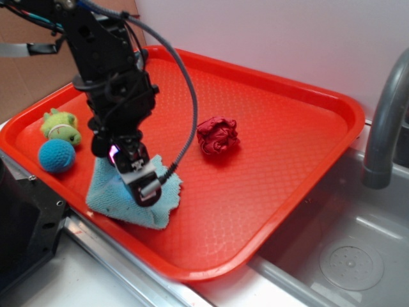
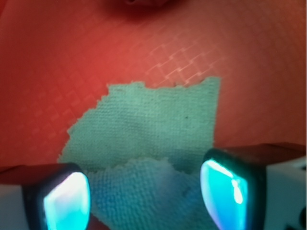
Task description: Grab the blue cloth.
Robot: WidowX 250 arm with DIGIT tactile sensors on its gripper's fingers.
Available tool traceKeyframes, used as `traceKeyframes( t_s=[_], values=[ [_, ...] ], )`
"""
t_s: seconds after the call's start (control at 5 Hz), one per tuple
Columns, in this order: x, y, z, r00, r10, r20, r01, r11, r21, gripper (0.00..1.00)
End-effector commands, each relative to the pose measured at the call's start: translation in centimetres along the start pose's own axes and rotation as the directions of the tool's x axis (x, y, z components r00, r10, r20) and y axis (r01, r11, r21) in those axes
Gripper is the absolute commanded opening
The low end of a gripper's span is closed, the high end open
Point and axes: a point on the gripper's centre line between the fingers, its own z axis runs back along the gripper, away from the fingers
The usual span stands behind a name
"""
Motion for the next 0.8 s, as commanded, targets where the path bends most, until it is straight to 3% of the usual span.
traceKeyframes(
  t_s=[0.0, 0.2, 0.4, 0.6],
  values=[
    [-1.1, -0.3, -0.7, 0.993, -0.040, -0.109, 0.041, 0.999, 0.007, 1.00],
    [-1.2, 0.6, -1.3, 0.990, 0.038, -0.138, -0.033, 0.999, 0.040, 0.35],
    [-0.9, 2.0, -1.9, 0.983, 0.092, -0.157, -0.086, 0.995, 0.043, 0.00],
    [-0.4, 3.0, -1.8, 0.980, 0.127, -0.156, -0.119, 0.991, 0.059, 0.00]
  ],
)
